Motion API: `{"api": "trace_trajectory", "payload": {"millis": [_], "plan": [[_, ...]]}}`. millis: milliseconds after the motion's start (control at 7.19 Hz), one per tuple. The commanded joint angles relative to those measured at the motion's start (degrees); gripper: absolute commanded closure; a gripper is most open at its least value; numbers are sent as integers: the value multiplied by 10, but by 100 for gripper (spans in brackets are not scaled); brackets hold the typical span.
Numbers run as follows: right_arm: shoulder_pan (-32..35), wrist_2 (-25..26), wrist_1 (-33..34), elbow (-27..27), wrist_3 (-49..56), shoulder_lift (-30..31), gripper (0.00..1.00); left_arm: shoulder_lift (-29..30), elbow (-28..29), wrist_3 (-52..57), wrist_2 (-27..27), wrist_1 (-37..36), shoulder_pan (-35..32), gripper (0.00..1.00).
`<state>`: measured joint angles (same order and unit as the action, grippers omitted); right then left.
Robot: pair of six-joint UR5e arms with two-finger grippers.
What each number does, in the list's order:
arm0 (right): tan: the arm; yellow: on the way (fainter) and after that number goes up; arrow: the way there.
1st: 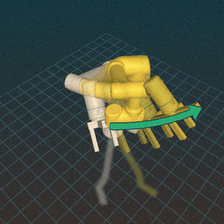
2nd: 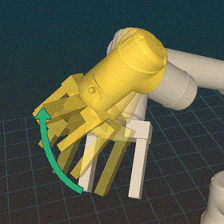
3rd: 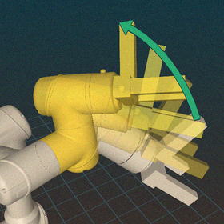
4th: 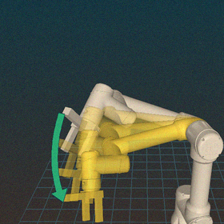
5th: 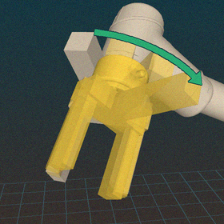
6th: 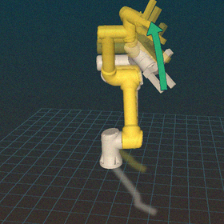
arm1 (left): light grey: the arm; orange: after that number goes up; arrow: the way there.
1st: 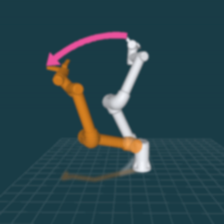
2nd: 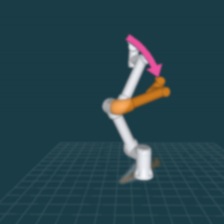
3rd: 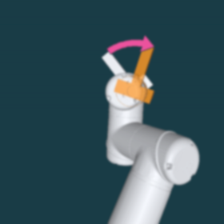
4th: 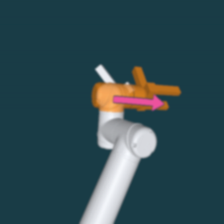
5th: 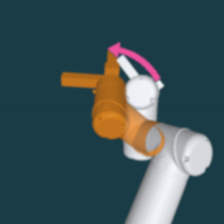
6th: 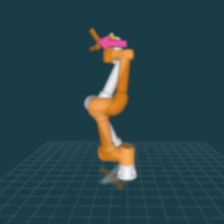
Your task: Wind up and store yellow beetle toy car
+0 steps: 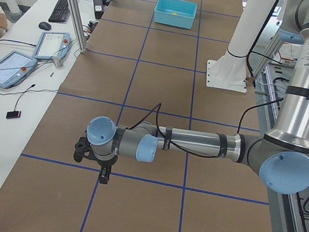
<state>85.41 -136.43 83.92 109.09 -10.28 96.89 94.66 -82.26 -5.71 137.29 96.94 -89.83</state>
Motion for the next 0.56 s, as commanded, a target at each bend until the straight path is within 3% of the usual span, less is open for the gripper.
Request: {"api": "trace_trajectory", "payload": {"millis": [0,417], "plan": [[31,1,18,-53,-12,3,0,0,0,0,0,0,0,0],[34,6,26,-105,-15,-2,0,0,0,0,0,0,0,0]]}}
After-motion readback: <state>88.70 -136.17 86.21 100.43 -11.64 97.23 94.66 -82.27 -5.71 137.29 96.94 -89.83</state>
